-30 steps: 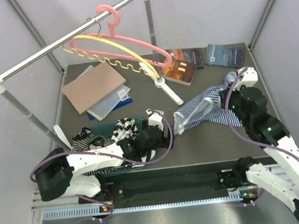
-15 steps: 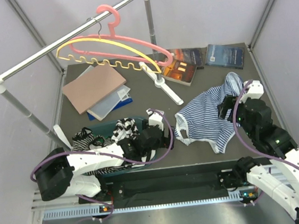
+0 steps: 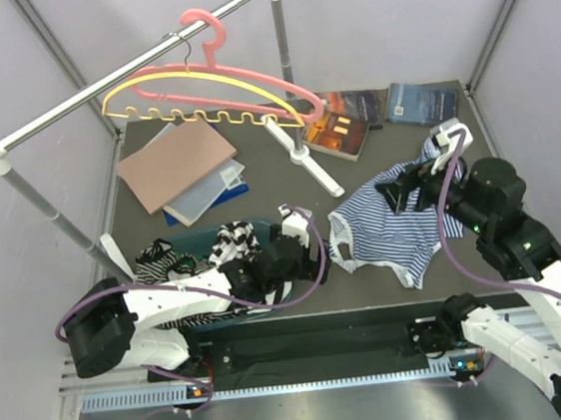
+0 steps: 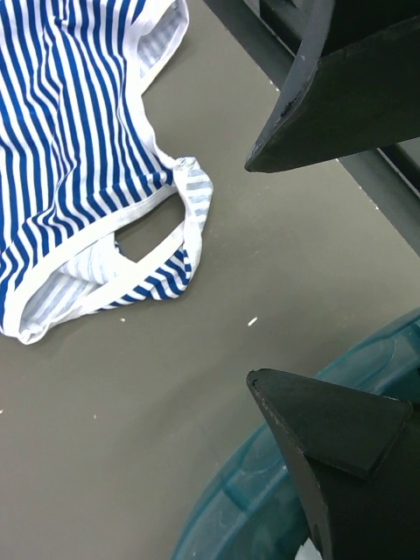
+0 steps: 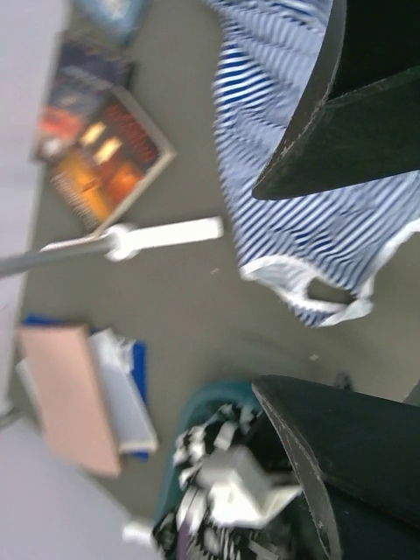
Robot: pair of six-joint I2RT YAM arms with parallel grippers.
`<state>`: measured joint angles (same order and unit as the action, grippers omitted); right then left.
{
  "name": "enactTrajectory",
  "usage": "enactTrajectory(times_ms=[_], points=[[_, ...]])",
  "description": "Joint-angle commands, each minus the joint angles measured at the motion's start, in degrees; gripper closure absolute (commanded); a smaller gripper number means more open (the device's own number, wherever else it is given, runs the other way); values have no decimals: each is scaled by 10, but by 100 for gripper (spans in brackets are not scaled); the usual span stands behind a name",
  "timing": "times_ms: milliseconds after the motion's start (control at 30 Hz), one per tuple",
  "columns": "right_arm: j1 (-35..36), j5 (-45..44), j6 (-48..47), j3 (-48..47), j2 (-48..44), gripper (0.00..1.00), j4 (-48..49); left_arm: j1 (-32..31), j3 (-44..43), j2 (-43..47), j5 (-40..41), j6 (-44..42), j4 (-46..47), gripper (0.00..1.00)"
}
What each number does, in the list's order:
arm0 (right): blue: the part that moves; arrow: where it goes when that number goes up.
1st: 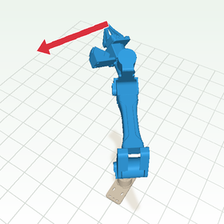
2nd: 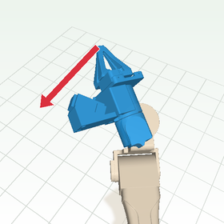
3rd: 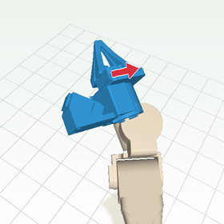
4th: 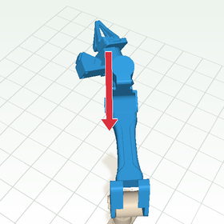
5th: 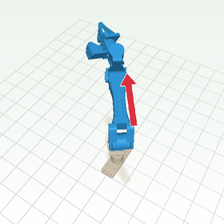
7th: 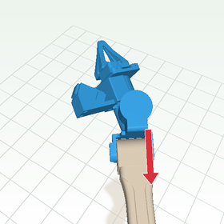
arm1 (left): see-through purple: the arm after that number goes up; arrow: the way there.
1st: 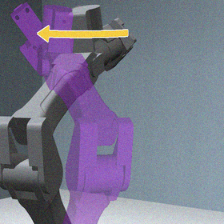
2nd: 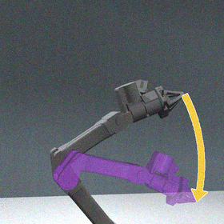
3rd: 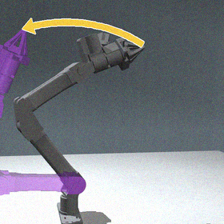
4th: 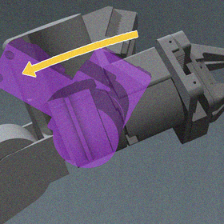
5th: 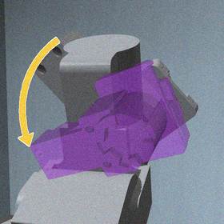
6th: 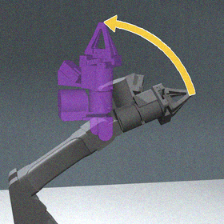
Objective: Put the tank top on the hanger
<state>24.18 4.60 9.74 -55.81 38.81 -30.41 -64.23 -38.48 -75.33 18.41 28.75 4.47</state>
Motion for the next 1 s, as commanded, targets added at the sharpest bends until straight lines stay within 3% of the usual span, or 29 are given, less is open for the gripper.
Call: enactTrajectory(times_ms=[0,233,400,567,967], points=[[-2,109,-39,-83,34,20,109,-1,-16,12,-19,7,15,1],[11,328,-25,-141,114,20,242,-1,-12,14,-10,24,8,1],[26,327,-11,-187,164,20,270,-1,-3,19,-11,27,15,1],[53,379,-9,-264,232,20,257,-1,11,15,4,58,25,1],[61,357,-16,-407,368,20,246,-1,33,9,-19,81,75,1]])
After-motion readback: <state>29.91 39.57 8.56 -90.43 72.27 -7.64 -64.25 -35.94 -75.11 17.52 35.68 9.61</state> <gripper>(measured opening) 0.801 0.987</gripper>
